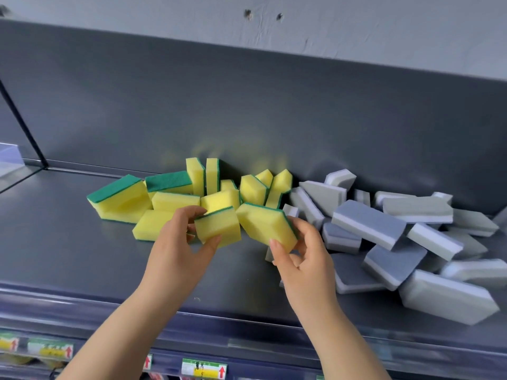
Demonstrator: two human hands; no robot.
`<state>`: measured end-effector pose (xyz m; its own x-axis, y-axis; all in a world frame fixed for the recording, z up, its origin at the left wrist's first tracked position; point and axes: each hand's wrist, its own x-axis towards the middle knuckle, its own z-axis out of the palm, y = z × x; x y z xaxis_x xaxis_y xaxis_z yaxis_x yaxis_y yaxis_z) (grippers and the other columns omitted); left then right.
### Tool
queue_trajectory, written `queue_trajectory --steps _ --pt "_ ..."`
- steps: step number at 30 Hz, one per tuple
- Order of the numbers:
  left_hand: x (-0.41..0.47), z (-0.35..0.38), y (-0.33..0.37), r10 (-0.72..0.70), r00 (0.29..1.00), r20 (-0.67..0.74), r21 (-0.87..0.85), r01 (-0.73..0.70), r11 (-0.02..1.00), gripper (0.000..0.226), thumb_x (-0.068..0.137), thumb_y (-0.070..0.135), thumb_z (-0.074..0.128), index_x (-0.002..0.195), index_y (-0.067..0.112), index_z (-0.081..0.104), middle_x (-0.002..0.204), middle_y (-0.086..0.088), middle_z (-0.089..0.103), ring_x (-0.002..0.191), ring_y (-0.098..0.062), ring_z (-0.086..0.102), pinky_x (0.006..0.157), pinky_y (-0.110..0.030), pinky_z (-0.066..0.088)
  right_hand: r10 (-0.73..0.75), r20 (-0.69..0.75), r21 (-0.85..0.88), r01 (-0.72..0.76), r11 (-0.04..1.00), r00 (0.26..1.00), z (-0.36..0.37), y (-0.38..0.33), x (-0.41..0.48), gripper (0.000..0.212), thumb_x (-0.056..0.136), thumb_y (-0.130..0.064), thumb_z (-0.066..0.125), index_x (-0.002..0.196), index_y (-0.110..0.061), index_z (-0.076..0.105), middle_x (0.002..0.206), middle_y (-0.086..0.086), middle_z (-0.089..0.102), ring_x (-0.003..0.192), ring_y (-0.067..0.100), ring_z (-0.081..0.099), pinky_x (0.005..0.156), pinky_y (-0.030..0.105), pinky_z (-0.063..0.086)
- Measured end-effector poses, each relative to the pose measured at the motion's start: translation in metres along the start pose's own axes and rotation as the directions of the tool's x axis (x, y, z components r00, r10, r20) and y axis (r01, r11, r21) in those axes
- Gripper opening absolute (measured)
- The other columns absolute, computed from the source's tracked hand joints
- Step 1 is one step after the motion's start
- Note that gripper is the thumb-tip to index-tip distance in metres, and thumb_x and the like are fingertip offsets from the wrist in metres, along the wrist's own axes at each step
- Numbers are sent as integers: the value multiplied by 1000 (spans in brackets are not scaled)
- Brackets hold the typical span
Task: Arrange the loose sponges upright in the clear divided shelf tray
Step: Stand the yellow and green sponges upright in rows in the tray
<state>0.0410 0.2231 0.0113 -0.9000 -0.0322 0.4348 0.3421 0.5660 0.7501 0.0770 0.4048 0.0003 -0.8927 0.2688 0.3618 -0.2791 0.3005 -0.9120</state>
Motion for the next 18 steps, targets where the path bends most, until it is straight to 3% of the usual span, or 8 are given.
queue_trajectory --steps 5,12,15,18 --pt "-10 -23 2 119 993 24 222 -121 967 47 74 21 75 118 24 57 103 15 52 77 -4 52 68 -7 36 -223 -80 -192 204 960 972 9 -2 -4 25 80 -28 64 103 -33 56 88 -14 58 68 14 52 60 15 44" --pt "-22 -79 -15 142 990 -26 237 -131 962 43 74 35 63 115 23 60 102 24 52 84 11 50 71 -4 40 -297 6 -200 292 935 955 46 -22 -16 29 80 -35 56 108 -33 53 89 -14 53 65 9 48 58 8 38" --pt "-33 -116 -34 152 987 -59 250 -132 959 37 76 33 73 109 25 58 100 22 54 89 13 48 78 1 35 -338 109 -227 354 907 935 80 -39 -24 33 80 -36 57 111 -23 57 94 -15 52 77 -4 47 70 4 35" --pt "-53 -168 -58 98 989 -111 281 -64 958 38 71 28 66 105 35 53 103 30 53 89 16 49 75 3 34 -358 196 -211 396 894 913 126 -61 -42 42 81 -38 56 118 -17 55 105 -8 57 95 3 52 84 10 40"
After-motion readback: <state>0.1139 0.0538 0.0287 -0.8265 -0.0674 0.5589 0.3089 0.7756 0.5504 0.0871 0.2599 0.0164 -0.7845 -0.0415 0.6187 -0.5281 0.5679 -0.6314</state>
